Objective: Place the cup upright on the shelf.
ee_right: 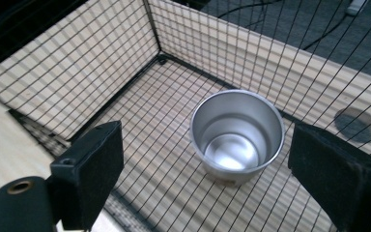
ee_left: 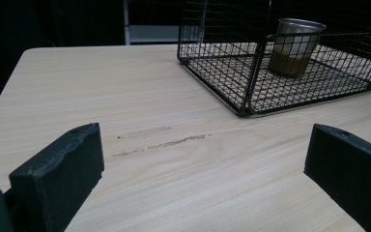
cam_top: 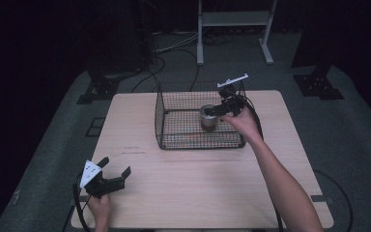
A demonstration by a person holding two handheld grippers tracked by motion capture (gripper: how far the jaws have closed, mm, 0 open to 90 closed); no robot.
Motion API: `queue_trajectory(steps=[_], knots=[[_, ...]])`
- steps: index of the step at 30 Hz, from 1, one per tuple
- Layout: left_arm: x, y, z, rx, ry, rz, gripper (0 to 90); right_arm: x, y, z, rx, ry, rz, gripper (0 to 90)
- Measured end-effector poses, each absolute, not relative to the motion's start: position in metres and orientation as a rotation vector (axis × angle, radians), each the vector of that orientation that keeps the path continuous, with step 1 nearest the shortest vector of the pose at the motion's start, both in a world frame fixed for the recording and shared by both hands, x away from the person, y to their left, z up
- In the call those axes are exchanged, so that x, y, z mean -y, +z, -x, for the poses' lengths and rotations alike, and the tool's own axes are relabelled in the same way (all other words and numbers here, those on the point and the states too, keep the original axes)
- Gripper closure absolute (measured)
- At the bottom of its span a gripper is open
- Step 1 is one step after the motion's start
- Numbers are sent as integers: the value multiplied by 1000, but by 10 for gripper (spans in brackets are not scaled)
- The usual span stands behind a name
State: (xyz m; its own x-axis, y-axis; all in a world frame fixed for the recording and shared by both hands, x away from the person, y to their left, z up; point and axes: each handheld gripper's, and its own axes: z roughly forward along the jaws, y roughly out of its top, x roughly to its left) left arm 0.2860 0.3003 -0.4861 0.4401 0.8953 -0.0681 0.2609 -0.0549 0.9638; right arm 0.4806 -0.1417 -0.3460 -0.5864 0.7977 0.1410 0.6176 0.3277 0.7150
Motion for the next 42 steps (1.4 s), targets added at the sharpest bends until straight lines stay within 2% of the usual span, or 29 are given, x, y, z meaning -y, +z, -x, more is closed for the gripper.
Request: queue_trajectory(steps=[23, 42], knots=[[-300, -486, -286, -1043, 716, -1581, 0, 163, -340, -427, -2373, 1171, -1164, 126], [-299, -486, -286, -1041, 720, -1584, 0, 184, -345, -400, -2382, 1185, -1143, 126]])
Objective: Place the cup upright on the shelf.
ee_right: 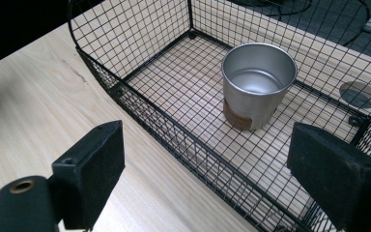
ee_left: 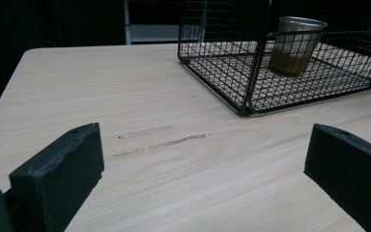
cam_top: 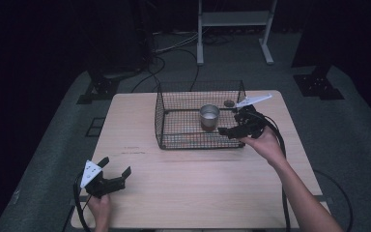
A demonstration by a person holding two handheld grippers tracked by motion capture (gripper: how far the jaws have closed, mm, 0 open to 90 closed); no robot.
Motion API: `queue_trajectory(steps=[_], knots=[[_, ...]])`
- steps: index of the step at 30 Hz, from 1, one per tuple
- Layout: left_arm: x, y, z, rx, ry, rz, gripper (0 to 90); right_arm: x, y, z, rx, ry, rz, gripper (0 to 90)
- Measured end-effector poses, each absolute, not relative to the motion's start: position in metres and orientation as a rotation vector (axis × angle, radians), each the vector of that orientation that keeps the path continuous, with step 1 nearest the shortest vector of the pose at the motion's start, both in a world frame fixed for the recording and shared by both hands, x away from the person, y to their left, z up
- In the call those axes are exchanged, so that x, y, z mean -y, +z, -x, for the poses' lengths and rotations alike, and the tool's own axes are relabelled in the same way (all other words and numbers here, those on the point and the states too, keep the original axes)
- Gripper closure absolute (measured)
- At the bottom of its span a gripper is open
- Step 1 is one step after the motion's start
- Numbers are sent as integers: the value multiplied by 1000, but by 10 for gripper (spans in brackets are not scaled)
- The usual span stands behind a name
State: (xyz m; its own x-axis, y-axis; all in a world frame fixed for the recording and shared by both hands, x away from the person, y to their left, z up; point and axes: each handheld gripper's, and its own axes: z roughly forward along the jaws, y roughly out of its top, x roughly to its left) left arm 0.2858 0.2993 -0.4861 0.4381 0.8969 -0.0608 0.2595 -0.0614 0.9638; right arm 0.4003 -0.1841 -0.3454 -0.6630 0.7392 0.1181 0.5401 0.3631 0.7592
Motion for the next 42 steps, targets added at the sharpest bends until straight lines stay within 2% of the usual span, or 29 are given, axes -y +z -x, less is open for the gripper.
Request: queue_trajectory(steps=[21, 42], knots=[[-298, -486, -286, -1039, 724, -1586, 0, 208, -362, -370, -2352, 1178, -1146, 127], [-297, -486, -286, -1039, 728, -1601, 0, 235, -395, -343, -2345, 1185, -1226, 127]])
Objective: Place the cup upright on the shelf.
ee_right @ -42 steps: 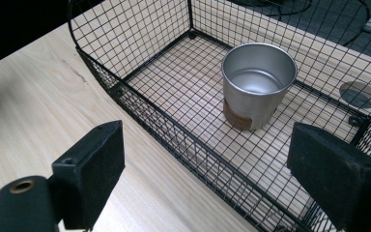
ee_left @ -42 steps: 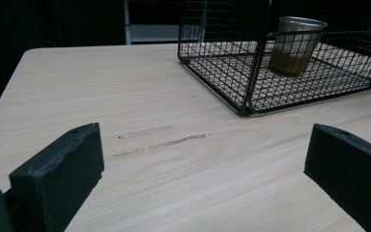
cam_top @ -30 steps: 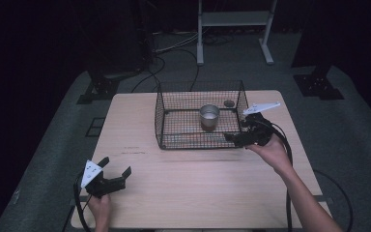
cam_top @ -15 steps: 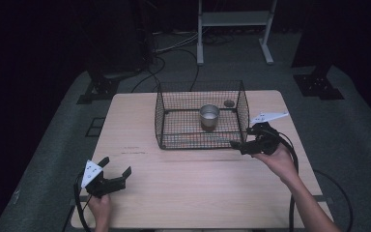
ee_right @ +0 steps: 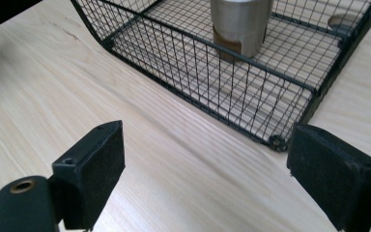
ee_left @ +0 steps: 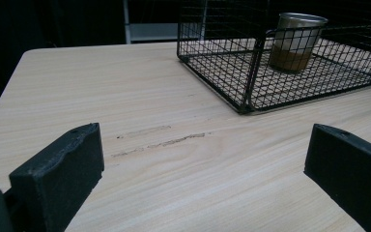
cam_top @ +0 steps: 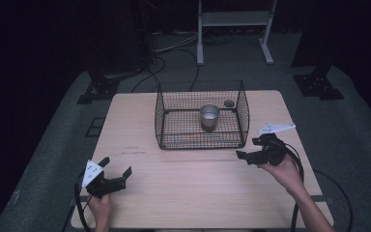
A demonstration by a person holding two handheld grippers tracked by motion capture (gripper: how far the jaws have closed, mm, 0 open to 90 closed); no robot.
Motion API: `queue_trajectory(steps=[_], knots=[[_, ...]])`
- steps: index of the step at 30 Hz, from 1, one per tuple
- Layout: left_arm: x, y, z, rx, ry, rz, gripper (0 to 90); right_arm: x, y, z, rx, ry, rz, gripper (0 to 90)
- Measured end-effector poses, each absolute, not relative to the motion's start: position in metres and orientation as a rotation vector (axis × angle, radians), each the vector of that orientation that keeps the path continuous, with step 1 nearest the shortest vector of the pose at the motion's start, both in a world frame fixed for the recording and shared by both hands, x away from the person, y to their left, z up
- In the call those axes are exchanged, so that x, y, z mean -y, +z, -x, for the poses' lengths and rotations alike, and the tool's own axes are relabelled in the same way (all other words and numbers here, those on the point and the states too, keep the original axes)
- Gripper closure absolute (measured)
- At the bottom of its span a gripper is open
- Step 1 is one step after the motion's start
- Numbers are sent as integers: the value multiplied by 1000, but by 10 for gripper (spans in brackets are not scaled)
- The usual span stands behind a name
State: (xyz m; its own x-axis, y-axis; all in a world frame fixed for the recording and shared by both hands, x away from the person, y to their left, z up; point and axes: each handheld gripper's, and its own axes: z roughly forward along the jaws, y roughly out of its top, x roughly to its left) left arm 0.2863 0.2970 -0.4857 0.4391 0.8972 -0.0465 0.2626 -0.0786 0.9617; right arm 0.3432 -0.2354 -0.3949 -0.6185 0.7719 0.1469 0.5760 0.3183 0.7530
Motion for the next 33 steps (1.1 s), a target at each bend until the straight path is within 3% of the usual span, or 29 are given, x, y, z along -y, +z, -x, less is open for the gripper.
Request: queue_trajectory(steps=[21, 33], knots=[[-297, -486, -286, -1036, 731, -1603, 0, 263, -422, -326, -2316, 1211, -1287, 126], [-296, -486, -287, -1040, 738, -1602, 0, 272, -448, -292, -2282, 1289, -1271, 126]])
